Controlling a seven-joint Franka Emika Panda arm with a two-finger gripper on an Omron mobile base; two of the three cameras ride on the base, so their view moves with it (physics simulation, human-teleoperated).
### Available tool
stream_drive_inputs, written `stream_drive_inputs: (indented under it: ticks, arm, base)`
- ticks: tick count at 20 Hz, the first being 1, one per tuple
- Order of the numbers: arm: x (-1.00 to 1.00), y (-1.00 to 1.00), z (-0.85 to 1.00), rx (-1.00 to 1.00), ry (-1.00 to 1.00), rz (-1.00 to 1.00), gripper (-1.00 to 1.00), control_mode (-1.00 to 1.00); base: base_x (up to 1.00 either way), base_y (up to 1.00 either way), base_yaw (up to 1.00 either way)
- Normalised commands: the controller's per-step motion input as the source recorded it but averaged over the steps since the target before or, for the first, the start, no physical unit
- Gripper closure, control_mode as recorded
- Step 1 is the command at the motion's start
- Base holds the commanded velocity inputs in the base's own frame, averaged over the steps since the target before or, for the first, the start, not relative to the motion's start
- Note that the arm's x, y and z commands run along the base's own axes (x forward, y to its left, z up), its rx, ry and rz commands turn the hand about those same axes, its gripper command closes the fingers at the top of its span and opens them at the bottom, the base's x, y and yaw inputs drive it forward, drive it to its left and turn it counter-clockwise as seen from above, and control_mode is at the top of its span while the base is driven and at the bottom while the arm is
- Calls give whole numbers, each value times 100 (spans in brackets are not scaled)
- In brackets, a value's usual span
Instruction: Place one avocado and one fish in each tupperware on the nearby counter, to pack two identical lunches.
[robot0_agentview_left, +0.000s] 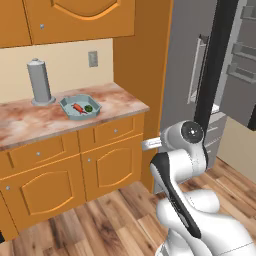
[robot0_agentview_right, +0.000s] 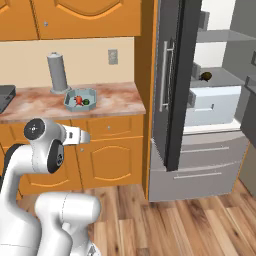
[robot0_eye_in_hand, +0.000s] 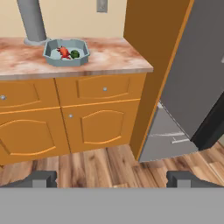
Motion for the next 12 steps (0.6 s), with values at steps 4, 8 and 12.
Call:
stream_drive_inputs:
  ticks: [4, 8, 12]
  arm:
    - [0, 0, 0, 0, 0, 0, -100, 100]
    - [0, 0, 0, 0, 0, 0, -100, 100]
    - [0, 0, 0, 0, 0, 0, -100, 100]
  base:
    - [-100, -95, -40]
    - [-32, -100, -36]
    - [13, -100, -12]
